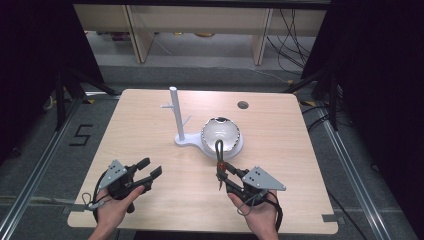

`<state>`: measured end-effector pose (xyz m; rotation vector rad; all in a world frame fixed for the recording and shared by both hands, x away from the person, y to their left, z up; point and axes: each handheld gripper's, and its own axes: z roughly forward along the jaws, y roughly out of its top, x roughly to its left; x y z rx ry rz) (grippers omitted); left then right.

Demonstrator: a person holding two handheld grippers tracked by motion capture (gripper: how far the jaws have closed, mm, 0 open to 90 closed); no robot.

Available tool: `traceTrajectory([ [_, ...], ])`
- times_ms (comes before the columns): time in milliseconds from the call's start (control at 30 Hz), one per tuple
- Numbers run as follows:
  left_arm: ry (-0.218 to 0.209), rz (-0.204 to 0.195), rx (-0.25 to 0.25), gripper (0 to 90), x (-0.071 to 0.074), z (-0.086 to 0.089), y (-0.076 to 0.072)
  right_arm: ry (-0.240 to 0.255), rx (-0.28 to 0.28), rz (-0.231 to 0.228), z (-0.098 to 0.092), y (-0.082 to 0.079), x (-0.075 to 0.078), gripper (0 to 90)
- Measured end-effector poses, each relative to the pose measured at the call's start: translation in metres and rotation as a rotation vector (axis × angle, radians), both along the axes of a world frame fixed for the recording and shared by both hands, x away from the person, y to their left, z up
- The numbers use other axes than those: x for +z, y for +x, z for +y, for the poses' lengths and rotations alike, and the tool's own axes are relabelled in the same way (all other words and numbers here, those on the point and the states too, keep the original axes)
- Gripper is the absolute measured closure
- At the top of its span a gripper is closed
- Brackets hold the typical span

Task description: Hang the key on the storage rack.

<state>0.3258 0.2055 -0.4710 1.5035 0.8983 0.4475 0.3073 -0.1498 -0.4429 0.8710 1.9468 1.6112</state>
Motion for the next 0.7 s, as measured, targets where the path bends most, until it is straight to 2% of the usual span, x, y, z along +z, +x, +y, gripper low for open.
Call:
traceTrajectory([
  [33, -0.001, -0.003, -0.022, 39.8, 0.005, -0.004, 0.0, 0.004, -0.003, 0.042, 0.001, -0.003, 0.001, 68.4],
  [100, -0.011, -0.013, -0.065, 40.5, 0.015, -0.014, 0.0, 0.002, -0.009, 0.01, 0.002, -0.001, 0.0, 68.4],
  [133, -0.015, -0.017, -0.08, 40.9, 0.02, -0.019, -0.001, -0.006, 0.003, 0.006, 0.002, -0.001, 0.0, 68.4],
  [167, -0.021, -0.025, -0.095, 41.4, 0.025, -0.024, -0.001, 0.005, 0.011, 0.022, 0.003, -0.001, 0.0, 68.4],
  [200, -0.016, -0.032, -0.106, 42.1, 0.03, -0.028, 0.0, 0.0, 0.003, 0.01, 0.003, -0.001, 0.0, 68.4],
  [233, -0.021, -0.04, -0.127, 42.9, 0.034, -0.034, 0.001, 0.001, -0.001, 0.022, 0.004, -0.002, 0.0, 68.4],
  [300, -0.014, -0.032, -0.147, 43.9, 0.041, -0.041, 0.001, 0.006, 0.01, 0.014, 0.004, 0.0, -0.001, 68.4],
  [333, -0.019, -0.031, -0.157, 44.5, 0.044, -0.044, 0.002, -0.007, 0.002, 0.009, 0.003, 0.0, 0.0, 68.4],
  [400, -0.024, -0.029, -0.184, 45.5, 0.052, -0.053, 0.004, 0.016, 0.003, 0.017, 0.004, -0.001, -0.001, 68.4],
  [433, -0.026, -0.023, -0.198, 45.9, 0.055, -0.057, 0.006, 0.008, 0.004, 0.004, 0.004, 0.0, -0.001, 68.4],
  [500, -0.036, -0.012, -0.229, 47.0, 0.059, -0.065, 0.007, 0.006, 0.003, 0.01, 0.005, 0.0, -0.002, 68.4],
  [567, -0.046, -0.005, -0.255, 48.6, 0.063, -0.072, 0.009, -0.001, 0.015, 0.027, 0.006, -0.001, -0.002, 68.4],
  [633, -0.055, 0.002, -0.267, 50.4, 0.064, -0.075, 0.009, -0.01, 0.004, 0.015, 0.007, -0.001, -0.001, 68.4],
  [667, -0.072, 0.021, -0.291, 51.8, 0.065, -0.081, 0.011, -0.017, 0.004, 0.01, 0.007, -0.001, -0.001, 68.4],
  [700, -0.08, 0.028, -0.302, 52.8, 0.065, -0.084, 0.012, 0.0, 0.019, 0.019, 0.009, -0.001, -0.002, 68.4],
])
